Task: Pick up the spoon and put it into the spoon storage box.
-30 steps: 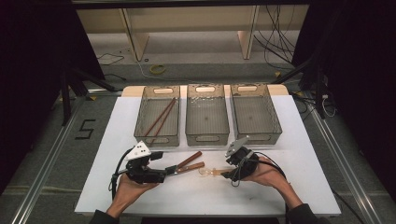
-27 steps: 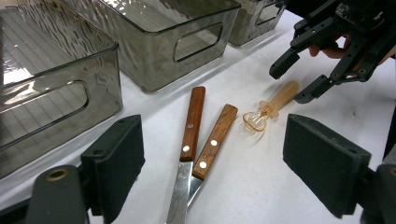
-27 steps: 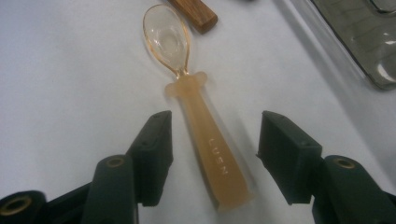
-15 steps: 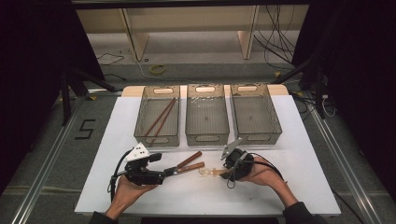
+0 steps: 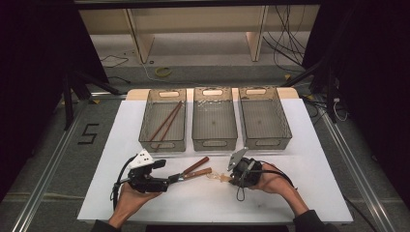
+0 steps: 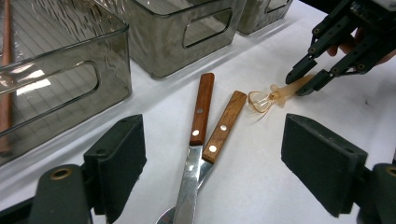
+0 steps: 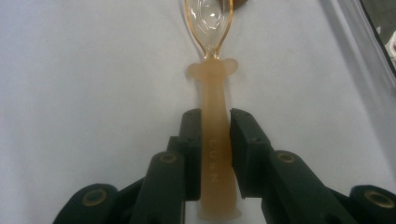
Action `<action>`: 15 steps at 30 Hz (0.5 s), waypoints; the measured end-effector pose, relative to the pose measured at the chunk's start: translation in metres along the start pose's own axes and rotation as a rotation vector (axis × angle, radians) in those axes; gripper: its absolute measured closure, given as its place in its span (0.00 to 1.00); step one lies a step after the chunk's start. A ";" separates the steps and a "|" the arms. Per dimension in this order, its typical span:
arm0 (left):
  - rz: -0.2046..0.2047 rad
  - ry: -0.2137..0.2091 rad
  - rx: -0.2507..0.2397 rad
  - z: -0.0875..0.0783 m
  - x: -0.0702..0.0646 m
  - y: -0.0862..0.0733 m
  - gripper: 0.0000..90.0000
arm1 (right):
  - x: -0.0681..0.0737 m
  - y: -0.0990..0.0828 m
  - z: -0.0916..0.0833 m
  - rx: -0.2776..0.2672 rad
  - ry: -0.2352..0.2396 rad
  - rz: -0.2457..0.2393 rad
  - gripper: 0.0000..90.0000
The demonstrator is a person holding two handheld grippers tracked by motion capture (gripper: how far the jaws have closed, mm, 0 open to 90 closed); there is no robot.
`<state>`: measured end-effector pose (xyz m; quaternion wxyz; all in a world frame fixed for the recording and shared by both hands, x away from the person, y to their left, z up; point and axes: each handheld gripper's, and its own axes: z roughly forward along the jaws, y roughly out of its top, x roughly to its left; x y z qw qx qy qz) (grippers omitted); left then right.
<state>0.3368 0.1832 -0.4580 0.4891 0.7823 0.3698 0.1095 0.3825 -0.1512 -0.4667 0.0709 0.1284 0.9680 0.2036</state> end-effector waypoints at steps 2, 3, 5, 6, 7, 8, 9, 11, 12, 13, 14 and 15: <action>-0.003 0.001 0.000 0.000 0.001 0.000 0.24 | 0.002 0.000 -0.001 0.002 -0.006 -0.009 0.84; -0.003 0.002 0.000 0.000 0.001 -0.001 0.24 | 0.002 0.000 -0.001 0.007 -0.008 -0.010 0.85; -0.007 0.003 -0.004 0.000 0.001 -0.001 0.24 | 0.002 0.000 -0.001 0.003 0.006 -0.003 0.85; -0.009 0.002 -0.004 0.000 0.001 -0.001 0.24 | 0.001 -0.001 -0.002 -0.004 0.012 0.001 0.85; -0.010 0.002 -0.005 0.000 0.002 -0.001 0.24 | 0.001 -0.002 -0.003 -0.009 0.014 0.012 0.85; -0.011 0.001 -0.005 0.000 0.002 -0.001 0.24 | -0.001 -0.003 -0.004 -0.016 0.014 0.018 0.85; -0.012 0.000 -0.004 0.000 0.002 -0.001 0.24 | -0.002 -0.003 -0.007 -0.023 0.009 0.029 0.85; -0.011 0.002 -0.004 -0.001 0.002 -0.001 0.23 | -0.004 -0.005 -0.012 -0.059 0.026 0.055 0.85; -0.013 0.001 -0.005 -0.001 0.003 -0.001 0.24 | -0.005 -0.005 -0.014 -0.083 0.028 0.060 0.85; -0.016 0.001 -0.005 -0.001 0.003 -0.001 0.23 | -0.006 -0.005 -0.017 -0.101 0.033 0.068 0.85; -0.018 0.000 -0.005 -0.001 0.003 -0.001 0.23 | -0.007 -0.005 -0.019 -0.121 0.029 0.076 0.85; -0.018 0.000 -0.005 -0.001 0.003 -0.001 0.23 | -0.007 -0.005 -0.022 -0.134 0.028 0.088 0.85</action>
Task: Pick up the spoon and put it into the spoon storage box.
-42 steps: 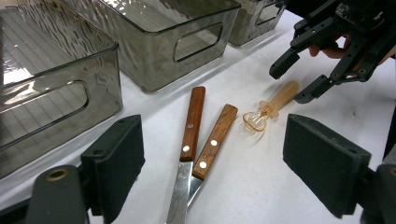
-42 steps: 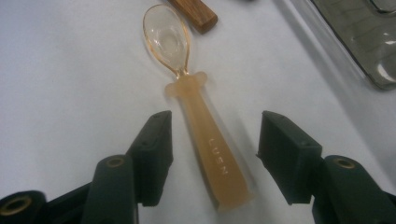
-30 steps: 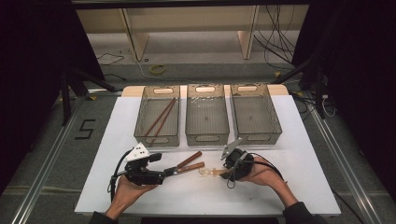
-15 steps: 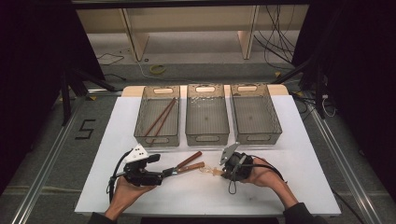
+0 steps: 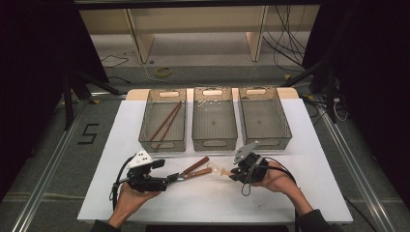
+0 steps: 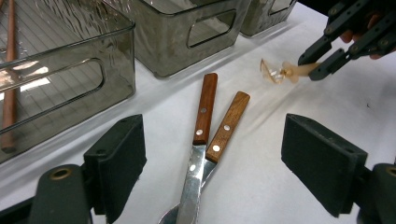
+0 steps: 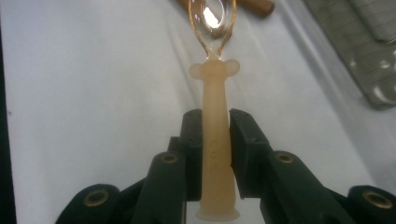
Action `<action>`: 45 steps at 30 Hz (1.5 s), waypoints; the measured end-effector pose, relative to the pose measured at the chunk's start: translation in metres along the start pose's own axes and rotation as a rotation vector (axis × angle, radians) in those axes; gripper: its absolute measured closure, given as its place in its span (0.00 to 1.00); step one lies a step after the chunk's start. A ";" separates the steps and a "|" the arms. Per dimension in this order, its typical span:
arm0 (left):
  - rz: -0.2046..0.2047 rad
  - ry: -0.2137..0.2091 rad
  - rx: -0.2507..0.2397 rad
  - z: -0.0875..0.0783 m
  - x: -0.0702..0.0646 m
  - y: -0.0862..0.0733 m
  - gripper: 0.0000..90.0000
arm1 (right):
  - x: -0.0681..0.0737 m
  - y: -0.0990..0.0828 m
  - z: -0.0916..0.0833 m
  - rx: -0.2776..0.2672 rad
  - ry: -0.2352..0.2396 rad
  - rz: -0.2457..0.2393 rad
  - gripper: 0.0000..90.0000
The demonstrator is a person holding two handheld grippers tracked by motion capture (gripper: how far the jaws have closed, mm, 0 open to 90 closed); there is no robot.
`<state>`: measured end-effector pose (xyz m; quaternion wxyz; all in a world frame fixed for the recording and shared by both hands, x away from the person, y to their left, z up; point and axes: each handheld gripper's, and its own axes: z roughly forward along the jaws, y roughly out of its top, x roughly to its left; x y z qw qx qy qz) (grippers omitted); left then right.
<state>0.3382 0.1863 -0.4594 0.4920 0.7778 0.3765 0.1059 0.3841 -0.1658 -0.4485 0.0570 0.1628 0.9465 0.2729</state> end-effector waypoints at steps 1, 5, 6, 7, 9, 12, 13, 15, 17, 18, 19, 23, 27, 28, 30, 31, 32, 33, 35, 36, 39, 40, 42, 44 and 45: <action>0.000 -0.001 0.000 0.000 0.000 0.000 0.23 | -0.001 0.001 -0.002 -0.012 -0.001 0.003 0.85; -0.006 -0.001 -0.006 0.000 0.001 0.000 0.23 | -0.006 0.003 -0.011 -0.057 -0.019 0.043 0.85; -0.005 -0.003 -0.009 0.000 0.001 0.000 0.23 | -0.008 0.004 -0.013 -0.071 -0.027 0.054 0.85; -0.004 -0.004 -0.010 -0.001 0.001 0.000 0.23 | -0.009 0.005 -0.015 -0.079 -0.033 0.067 0.85; -0.005 -0.005 -0.016 -0.001 0.001 0.000 0.23 | -0.012 0.008 -0.018 -0.096 -0.046 0.078 0.85; -0.004 -0.003 -0.019 -0.001 0.002 0.000 0.22 | -0.017 0.012 -0.022 -0.123 -0.062 0.095 0.85; -0.004 -0.002 -0.019 -0.001 0.002 0.000 0.22 | -0.018 0.013 -0.023 -0.128 -0.065 0.096 0.85; -0.006 -0.003 -0.024 -0.002 0.001 0.000 0.22 | -0.021 0.015 -0.024 -0.132 -0.074 0.104 0.85; -0.003 -0.002 -0.025 -0.002 0.002 0.000 0.22 | -0.022 0.018 -0.025 -0.142 -0.085 0.115 0.85; -0.005 -0.002 -0.026 -0.002 0.002 0.000 0.22 | -0.023 0.019 -0.026 -0.150 -0.087 0.116 0.85; -0.006 -0.001 -0.026 -0.002 0.002 0.000 0.22 | -0.024 0.021 -0.027 -0.154 -0.092 0.118 0.85; 0.000 -0.001 -0.030 -0.002 0.001 0.000 0.22 | -0.029 0.028 -0.031 -0.182 -0.105 0.138 0.85; -0.001 -0.003 -0.029 -0.002 0.002 0.000 0.22 | -0.036 0.039 -0.032 -0.216 -0.122 0.156 0.85; 0.002 -0.003 -0.025 -0.002 0.002 0.000 0.22 | -0.038 0.041 -0.032 -0.220 -0.128 0.161 0.85; 0.000 -0.003 -0.026 -0.002 0.001 0.000 0.22 | -0.043 0.047 -0.032 -0.228 -0.137 0.168 0.85; 0.004 -0.003 -0.026 -0.002 0.002 0.000 0.22 | -0.045 0.049 -0.032 -0.231 -0.140 0.172 0.85; 0.005 -0.002 -0.026 -0.002 0.002 0.000 0.22 | -0.047 0.051 -0.032 -0.233 -0.145 0.172 0.85; -0.001 -0.003 -0.027 -0.002 0.001 0.000 0.22 | -0.049 0.053 -0.032 -0.239 -0.149 0.177 0.85; 0.000 -0.002 -0.027 -0.002 0.002 0.000 0.22 | -0.052 0.057 -0.032 -0.248 -0.156 0.186 0.85; 0.002 -0.003 -0.027 -0.002 0.002 0.000 0.22 | -0.054 0.059 -0.032 -0.252 -0.161 0.191 0.85; 0.005 -0.005 -0.030 -0.002 0.001 0.000 0.22 | -0.061 0.064 -0.032 -0.259 -0.171 0.202 0.85; 0.005 -0.005 -0.030 -0.002 0.001 0.000 0.22 | -0.063 0.067 -0.031 -0.257 -0.177 0.207 0.85; 0.009 -0.005 -0.032 -0.003 0.001 0.000 0.22 | -0.067 0.071 -0.030 -0.260 -0.182 0.217 0.85; 0.005 -0.005 -0.036 -0.003 0.001 0.000 0.22 | -0.070 0.076 -0.029 -0.260 -0.188 0.224 0.85; 0.005 -0.005 -0.035 -0.003 0.001 0.000 0.22 | -0.072 0.078 -0.029 -0.261 -0.191 0.226 0.85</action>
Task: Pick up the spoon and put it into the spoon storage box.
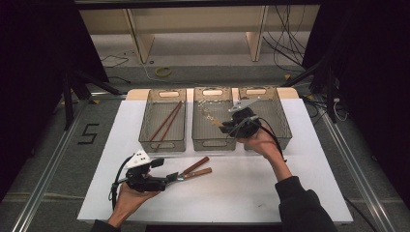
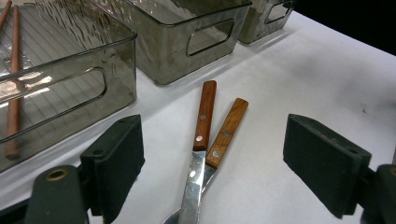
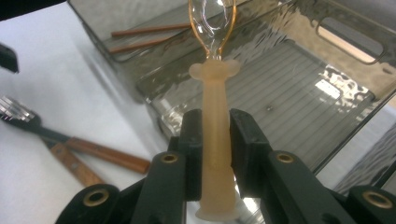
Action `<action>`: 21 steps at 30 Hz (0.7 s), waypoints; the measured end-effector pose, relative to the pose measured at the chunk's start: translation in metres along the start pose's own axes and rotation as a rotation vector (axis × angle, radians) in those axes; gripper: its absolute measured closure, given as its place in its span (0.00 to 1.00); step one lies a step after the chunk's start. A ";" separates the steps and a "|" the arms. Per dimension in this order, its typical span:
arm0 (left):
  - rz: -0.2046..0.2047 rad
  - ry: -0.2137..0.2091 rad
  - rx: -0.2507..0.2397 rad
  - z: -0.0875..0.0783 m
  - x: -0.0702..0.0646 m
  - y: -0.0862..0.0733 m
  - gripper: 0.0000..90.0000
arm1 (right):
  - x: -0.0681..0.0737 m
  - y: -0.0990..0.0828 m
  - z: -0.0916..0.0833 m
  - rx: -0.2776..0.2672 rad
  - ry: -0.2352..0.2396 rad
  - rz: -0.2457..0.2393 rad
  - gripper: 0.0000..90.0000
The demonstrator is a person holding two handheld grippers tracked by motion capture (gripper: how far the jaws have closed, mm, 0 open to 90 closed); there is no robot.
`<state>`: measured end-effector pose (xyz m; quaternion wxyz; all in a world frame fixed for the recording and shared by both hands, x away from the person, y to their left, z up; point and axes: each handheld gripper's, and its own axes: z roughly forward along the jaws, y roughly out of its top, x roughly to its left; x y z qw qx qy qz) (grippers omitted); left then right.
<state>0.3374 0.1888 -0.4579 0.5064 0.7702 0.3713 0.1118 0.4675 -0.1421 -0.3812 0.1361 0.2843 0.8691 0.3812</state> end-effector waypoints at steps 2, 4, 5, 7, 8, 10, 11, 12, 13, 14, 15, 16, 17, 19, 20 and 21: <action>0.001 0.000 -0.001 0.000 0.000 0.000 0.22 | -0.002 0.004 0.003 -0.001 -0.005 0.004 0.85; 0.003 0.000 -0.002 -0.001 0.000 0.000 0.22 | -0.004 0.006 0.005 -0.001 -0.016 0.015 0.85; 0.002 0.000 -0.002 -0.001 0.000 0.000 0.22 | -0.005 0.007 0.006 0.000 -0.020 0.015 0.85; 0.003 0.001 -0.002 -0.001 0.000 0.000 0.22 | -0.007 0.009 0.007 -0.001 -0.028 0.017 0.85; 0.004 0.002 -0.002 -0.001 0.000 0.000 0.22 | -0.008 0.010 0.008 0.001 -0.030 0.021 0.85; 0.004 0.003 -0.002 -0.001 0.000 0.000 0.22 | -0.011 0.011 0.010 0.001 -0.036 0.033 0.85; 0.005 0.004 -0.003 -0.001 0.000 0.000 0.22 | -0.012 0.011 0.011 -0.001 -0.039 0.038 0.85; 0.004 0.004 -0.003 -0.001 0.000 0.000 0.22 | -0.014 0.011 0.012 0.002 -0.042 0.043 0.85; 0.001 0.002 -0.004 -0.001 0.000 0.000 0.22 | -0.015 0.011 0.013 0.004 -0.047 0.049 0.85; 0.002 0.003 -0.004 -0.001 0.000 0.000 0.22 | -0.016 0.011 0.014 0.007 -0.049 0.047 0.85; 0.002 0.001 -0.004 -0.001 0.000 0.000 0.22 | -0.017 0.011 0.015 0.011 -0.051 0.051 0.85; 0.004 0.000 -0.003 -0.001 0.000 0.000 0.22 | -0.018 0.011 0.016 0.014 -0.053 0.054 0.85; 0.007 0.002 -0.003 -0.001 0.000 0.000 0.22 | -0.019 0.010 0.017 0.016 -0.055 0.059 0.85; 0.008 0.002 -0.004 -0.001 0.000 0.000 0.22 | -0.021 0.010 0.020 0.024 -0.062 0.067 0.85; 0.008 0.003 -0.004 -0.001 0.000 0.000 0.22 | -0.022 0.009 0.021 0.029 -0.065 0.072 0.85; 0.008 0.004 -0.004 -0.001 0.000 0.000 0.22 | -0.023 0.009 0.023 0.030 -0.069 0.073 0.85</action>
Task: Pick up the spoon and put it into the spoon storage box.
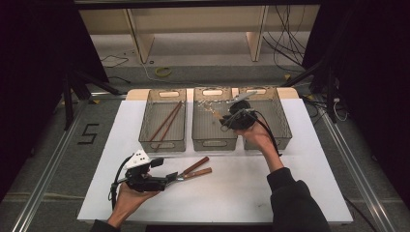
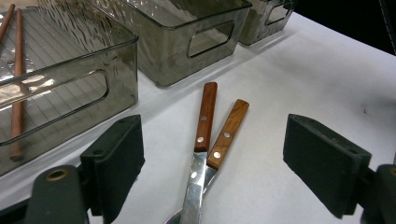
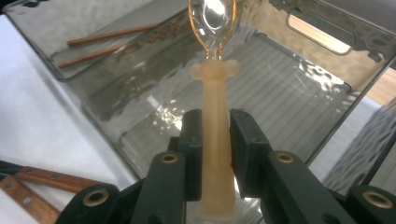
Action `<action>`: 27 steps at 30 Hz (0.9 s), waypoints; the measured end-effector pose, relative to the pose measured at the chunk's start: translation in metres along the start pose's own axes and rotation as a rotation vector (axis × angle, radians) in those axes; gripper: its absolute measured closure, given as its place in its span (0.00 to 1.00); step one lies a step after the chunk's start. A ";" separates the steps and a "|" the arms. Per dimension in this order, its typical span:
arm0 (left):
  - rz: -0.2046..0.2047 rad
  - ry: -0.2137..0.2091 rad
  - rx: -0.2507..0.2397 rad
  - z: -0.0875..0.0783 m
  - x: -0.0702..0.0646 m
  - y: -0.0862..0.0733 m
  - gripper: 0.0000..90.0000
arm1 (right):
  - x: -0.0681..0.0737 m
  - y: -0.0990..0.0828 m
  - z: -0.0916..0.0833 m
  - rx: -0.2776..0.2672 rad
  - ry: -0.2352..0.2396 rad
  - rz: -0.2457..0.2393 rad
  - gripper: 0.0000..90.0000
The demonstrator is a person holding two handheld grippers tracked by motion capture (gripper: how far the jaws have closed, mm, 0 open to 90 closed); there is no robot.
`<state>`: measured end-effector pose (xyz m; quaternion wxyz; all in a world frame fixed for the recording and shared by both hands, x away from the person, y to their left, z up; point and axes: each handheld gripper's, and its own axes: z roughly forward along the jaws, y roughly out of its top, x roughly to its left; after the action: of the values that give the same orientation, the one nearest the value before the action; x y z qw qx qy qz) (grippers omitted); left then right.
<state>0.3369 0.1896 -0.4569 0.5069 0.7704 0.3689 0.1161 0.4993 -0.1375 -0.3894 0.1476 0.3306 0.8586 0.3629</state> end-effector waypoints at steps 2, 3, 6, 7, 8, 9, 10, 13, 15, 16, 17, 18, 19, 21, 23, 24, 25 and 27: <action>0.000 0.000 0.000 0.000 0.000 0.000 0.22 | -0.001 0.000 0.002 0.002 -0.002 0.005 0.85; 0.001 0.000 -0.001 0.000 0.000 0.000 0.22 | -0.001 0.000 0.003 0.007 -0.001 0.010 0.85; 0.001 0.000 -0.001 0.000 0.000 0.000 0.22 | -0.001 0.001 0.005 0.007 -0.002 0.018 0.85; 0.002 0.000 -0.001 0.000 0.000 0.000 0.22 | -0.001 0.002 0.006 0.006 -0.002 0.020 0.85; 0.002 0.000 -0.001 0.000 0.000 0.000 0.22 | -0.001 0.003 0.006 0.006 -0.003 0.021 0.85; 0.001 0.000 -0.001 0.000 0.000 0.000 0.22 | 0.000 0.004 0.007 0.007 -0.003 0.023 0.85; 0.001 0.000 -0.001 0.000 0.000 0.000 0.22 | 0.000 0.005 0.008 0.008 -0.004 0.022 0.85; 0.003 0.000 -0.002 0.000 0.000 0.000 0.22 | 0.001 0.006 0.012 0.011 -0.002 0.026 0.85; 0.003 0.000 -0.003 0.000 0.000 0.000 0.22 | 0.002 0.006 0.015 0.018 -0.002 0.024 0.85; 0.000 0.000 -0.003 0.000 -0.001 0.000 0.22 | 0.002 0.006 0.016 0.022 -0.004 0.026 0.85; 0.000 0.000 -0.003 0.000 0.000 0.000 0.22 | 0.002 0.006 0.017 0.026 -0.005 0.024 0.85; 0.002 -0.001 -0.002 0.000 0.000 0.000 0.22 | 0.002 0.006 0.019 0.027 -0.007 0.027 0.85; 0.003 -0.001 -0.002 0.000 0.000 0.000 0.22 | 0.002 0.006 0.020 0.027 -0.008 0.028 0.85; 0.003 -0.002 -0.002 0.000 0.000 0.000 0.22 | 0.001 0.007 0.021 0.032 -0.009 0.033 0.85; 0.003 -0.001 -0.002 0.001 0.000 0.000 0.22 | 0.002 0.008 0.023 0.036 -0.008 0.039 0.85; 0.003 -0.002 -0.002 0.001 0.000 0.000 0.22 | 0.002 0.008 0.024 0.040 -0.008 0.041 0.85; 0.003 -0.002 -0.002 0.001 -0.001 0.000 0.22 | 0.002 0.008 0.025 0.042 -0.009 0.042 0.85; 0.003 -0.002 -0.002 0.001 -0.001 0.000 0.22 | 0.002 0.007 0.026 0.046 -0.007 0.047 0.85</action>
<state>0.3367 0.1888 -0.4574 0.5080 0.7705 0.3670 0.1167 0.5138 -0.1186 -0.4018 0.1346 0.3555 0.8581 0.3453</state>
